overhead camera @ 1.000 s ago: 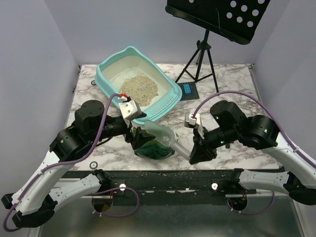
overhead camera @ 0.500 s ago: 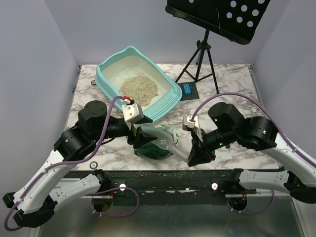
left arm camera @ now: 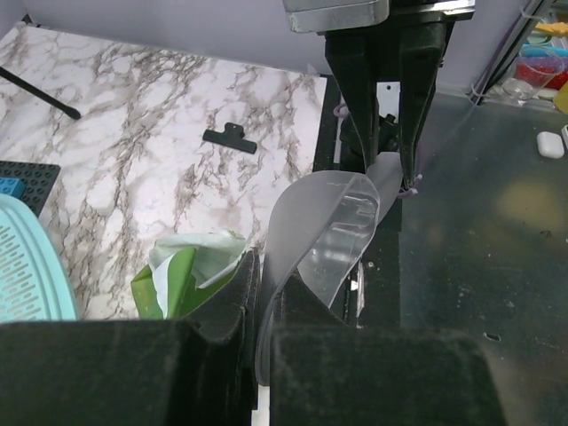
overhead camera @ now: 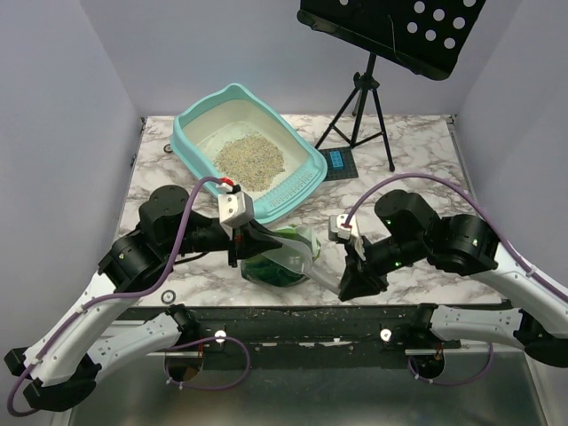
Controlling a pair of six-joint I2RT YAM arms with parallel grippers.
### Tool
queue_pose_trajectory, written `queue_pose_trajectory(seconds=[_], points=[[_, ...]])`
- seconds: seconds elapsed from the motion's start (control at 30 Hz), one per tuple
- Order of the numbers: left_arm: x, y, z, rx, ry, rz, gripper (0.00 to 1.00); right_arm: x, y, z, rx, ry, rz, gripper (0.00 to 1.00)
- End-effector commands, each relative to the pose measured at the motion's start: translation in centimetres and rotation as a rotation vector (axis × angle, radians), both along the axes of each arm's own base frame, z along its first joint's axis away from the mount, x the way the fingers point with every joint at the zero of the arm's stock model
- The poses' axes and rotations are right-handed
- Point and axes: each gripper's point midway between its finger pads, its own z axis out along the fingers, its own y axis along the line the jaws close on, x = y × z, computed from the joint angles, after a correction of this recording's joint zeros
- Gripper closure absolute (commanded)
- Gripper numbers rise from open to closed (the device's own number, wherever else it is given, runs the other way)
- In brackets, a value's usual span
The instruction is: Fill the litter box with clean litter
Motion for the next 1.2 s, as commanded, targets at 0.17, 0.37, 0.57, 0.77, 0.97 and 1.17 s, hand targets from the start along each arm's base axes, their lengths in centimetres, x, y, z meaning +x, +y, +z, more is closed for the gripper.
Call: queue_pose_trajectory(seconds=[0.17,0.37,0.57,0.77,0.97,1.17], points=[[1.5,0.4,0.1,-0.019,-0.079,0.076,1.00,4.5,0.4,3.0,0.075,-0.122,-0.293,0.40],[2.6,0.8,1.0,-0.054,-0.084,0.155,1.00,8.6,0.3,4.4,0.060,-0.230,-0.483,0.30],[6.2,1.0,1.4,-0.051,-0.086,0.327,1.00,14.2,-1.3,8.8,0.157,-0.418,-0.790,0.18],[10.0,1.0,4.7,-0.121,-0.107,0.483,1.00,19.7,-1.6,12.9,0.229,-0.500,-1.020,0.12],[14.1,1.8,7.7,-0.231,0.056,0.622,1.00,26.3,-2.7,14.1,0.341,-0.360,-1.158,0.12],[17.4,4.1,7.3,-0.339,0.298,0.674,1.00,28.3,-4.9,13.4,0.562,-0.194,-1.102,0.14]])
